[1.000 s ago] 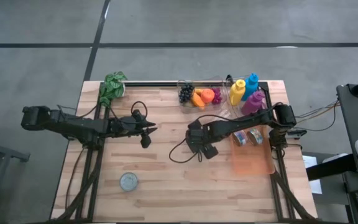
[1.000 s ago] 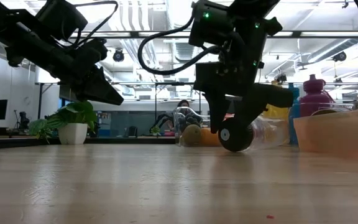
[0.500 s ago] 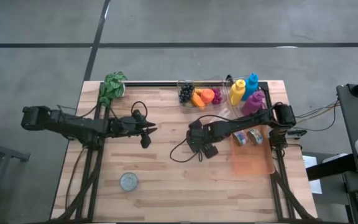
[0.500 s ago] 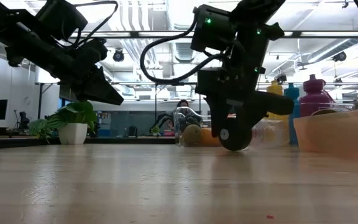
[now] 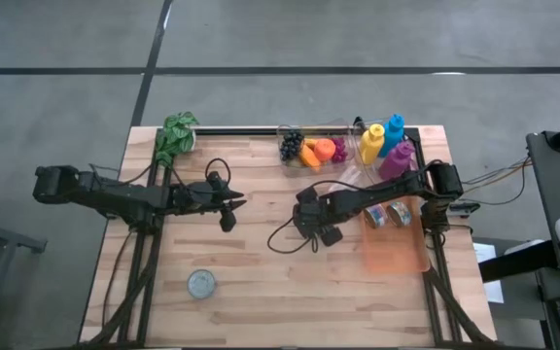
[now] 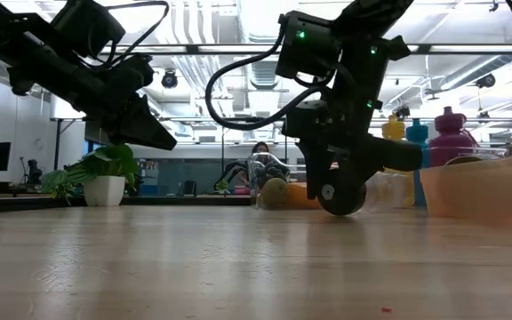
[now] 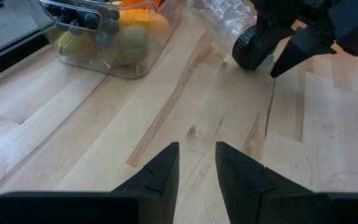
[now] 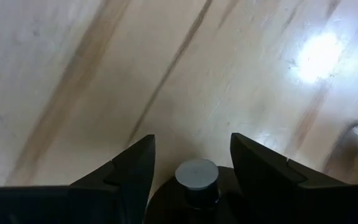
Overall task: Pick & Place Food Item
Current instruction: Put the black water bottle into the right transparent bin
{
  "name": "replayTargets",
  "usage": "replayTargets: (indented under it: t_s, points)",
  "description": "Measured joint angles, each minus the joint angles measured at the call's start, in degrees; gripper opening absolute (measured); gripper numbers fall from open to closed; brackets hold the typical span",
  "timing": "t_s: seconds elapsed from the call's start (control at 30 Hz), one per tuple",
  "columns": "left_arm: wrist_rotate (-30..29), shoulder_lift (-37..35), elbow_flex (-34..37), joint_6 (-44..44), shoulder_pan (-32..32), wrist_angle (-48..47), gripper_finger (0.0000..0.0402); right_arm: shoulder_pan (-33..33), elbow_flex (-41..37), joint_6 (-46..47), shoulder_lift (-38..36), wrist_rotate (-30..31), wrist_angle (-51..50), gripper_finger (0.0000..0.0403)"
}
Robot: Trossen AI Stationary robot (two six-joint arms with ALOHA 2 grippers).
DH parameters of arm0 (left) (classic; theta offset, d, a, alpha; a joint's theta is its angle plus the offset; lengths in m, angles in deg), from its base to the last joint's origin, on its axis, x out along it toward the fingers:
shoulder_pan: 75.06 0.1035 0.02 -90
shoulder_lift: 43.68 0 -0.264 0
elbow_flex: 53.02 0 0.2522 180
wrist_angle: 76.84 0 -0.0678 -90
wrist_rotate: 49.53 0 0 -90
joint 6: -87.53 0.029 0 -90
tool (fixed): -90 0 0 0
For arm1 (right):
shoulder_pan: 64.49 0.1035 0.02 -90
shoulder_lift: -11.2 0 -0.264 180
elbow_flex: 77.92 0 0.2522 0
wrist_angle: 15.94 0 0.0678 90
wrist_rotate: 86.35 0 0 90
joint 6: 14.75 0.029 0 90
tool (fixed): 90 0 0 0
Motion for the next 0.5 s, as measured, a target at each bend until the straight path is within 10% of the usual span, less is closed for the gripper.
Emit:
replayTargets:
  t_s: [0.5]
  points:
    - [1.09, 0.00, 0.00, -0.11, 0.02, 0.02, 0.0109, -0.01, 0.00, -2.03, -0.02, 1.54, 0.09, 0.0132]
